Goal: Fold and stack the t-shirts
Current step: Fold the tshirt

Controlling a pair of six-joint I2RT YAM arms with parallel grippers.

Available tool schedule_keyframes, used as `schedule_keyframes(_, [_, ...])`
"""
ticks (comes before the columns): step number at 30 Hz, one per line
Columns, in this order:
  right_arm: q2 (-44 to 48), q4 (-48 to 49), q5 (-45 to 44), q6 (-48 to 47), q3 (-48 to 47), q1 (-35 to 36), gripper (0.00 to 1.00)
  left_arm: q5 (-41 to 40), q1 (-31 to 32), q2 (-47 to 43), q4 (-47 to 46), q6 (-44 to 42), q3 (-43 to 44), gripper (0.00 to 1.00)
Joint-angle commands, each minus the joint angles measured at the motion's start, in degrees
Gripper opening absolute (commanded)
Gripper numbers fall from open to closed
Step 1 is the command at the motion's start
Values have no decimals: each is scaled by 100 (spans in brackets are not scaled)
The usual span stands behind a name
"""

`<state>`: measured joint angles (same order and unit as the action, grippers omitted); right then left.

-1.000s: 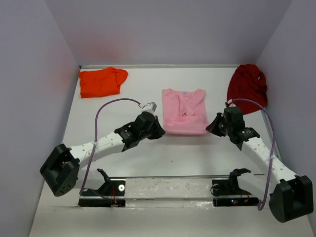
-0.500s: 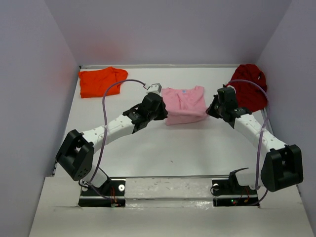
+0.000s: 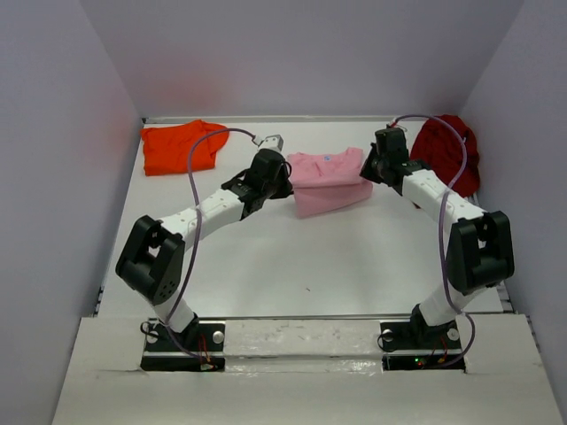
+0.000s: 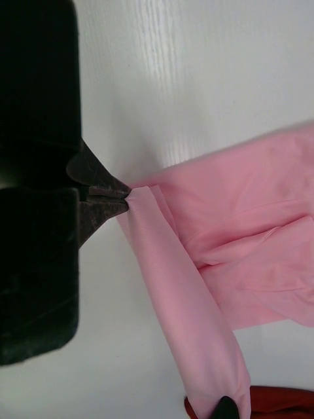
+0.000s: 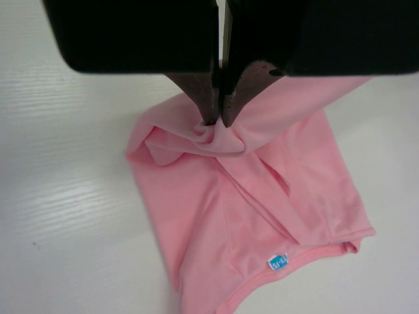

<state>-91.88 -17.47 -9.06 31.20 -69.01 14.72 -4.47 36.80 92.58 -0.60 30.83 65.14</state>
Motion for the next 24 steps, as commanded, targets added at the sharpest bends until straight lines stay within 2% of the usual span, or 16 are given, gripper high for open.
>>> schedule_keyframes(1, [-356,253,-518,-228,-665,-4,0,-10,-207,225,-89,-253,472,0])
schedule_keyframes(10, [-1218,262,-430,-316,-1650,-4,0,7,-366,920,-10,-402,1394,0])
schedule_keyframes(24, [-1859,-36,-342,-606,-3187,-4,0,87,-656,1122,51,-525,2002,0])
